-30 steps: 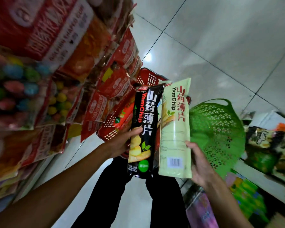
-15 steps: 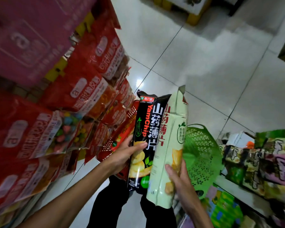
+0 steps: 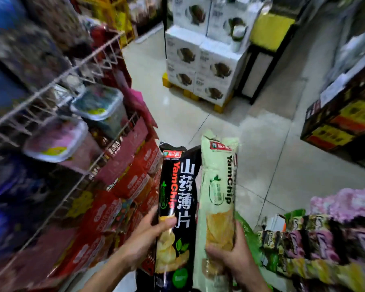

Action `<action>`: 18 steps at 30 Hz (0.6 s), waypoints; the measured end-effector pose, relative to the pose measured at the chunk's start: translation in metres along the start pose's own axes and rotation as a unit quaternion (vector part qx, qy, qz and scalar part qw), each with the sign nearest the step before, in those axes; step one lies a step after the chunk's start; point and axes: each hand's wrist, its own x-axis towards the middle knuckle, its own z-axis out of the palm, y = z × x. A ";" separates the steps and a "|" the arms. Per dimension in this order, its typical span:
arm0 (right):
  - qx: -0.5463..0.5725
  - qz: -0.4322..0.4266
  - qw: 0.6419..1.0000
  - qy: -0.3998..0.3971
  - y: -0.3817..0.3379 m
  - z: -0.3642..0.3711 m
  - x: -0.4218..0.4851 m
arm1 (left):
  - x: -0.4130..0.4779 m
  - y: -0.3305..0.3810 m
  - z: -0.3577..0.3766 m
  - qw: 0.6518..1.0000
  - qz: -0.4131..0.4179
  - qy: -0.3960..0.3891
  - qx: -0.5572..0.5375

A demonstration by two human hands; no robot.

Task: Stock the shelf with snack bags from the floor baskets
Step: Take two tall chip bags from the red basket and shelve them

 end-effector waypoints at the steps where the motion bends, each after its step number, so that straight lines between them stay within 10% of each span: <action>1: 0.000 -0.024 1.000 -0.003 -0.017 0.003 -0.013 | -0.015 0.009 0.003 1.000 0.009 0.012 -0.002; 18: 0.024 -0.285 0.931 -0.228 -0.204 0.092 -0.191 | -0.305 0.093 0.021 0.932 0.300 0.185 -0.079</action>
